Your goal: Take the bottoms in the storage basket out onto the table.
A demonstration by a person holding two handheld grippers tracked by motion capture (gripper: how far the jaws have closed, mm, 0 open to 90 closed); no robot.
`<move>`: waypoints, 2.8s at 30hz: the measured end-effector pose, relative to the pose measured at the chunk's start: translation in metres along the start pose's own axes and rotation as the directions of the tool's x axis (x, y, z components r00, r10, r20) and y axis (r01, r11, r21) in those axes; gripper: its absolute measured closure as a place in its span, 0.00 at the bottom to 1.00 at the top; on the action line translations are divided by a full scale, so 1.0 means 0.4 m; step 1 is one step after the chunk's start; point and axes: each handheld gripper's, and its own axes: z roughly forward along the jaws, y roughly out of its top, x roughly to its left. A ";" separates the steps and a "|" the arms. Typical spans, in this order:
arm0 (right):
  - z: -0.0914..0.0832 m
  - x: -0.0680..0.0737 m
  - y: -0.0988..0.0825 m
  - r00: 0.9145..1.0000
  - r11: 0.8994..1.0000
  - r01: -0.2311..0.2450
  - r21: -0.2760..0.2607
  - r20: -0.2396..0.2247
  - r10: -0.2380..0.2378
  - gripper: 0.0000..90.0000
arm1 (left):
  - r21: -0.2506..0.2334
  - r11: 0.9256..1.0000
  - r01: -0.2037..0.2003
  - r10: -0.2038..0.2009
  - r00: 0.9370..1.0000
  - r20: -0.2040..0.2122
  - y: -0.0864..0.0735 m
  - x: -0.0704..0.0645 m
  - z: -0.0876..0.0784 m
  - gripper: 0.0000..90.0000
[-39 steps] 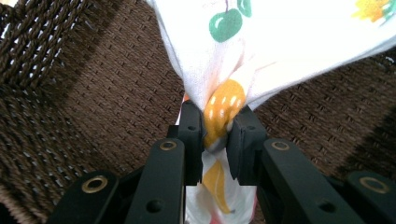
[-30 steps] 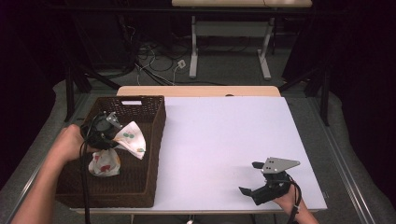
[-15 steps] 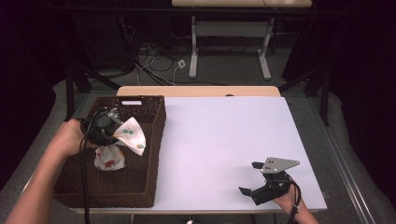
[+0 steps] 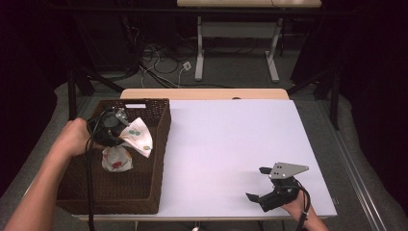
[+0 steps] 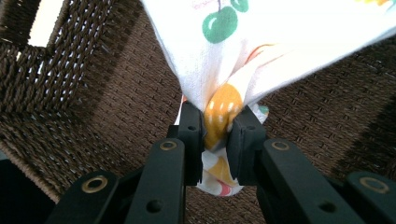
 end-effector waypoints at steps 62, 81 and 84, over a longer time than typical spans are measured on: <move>0.004 0.001 -0.001 1.000 1.000 -0.004 0.001 0.007 0.004 0.02 | 0.069 0.983 -0.172 0.173 0.985 -0.012 0.099 0.010 -0.090 0.86; 0.001 0.000 -0.001 1.000 1.000 -0.002 0.007 0.005 0.002 0.02 | 0.072 0.973 -0.220 0.222 0.975 -0.020 0.147 0.003 -0.117 0.86; 0.003 0.000 -0.002 1.000 1.000 -0.007 0.000 0.003 0.007 0.02 | 0.070 0.973 -0.219 0.221 0.975 -0.021 0.153 0.005 -0.124 0.86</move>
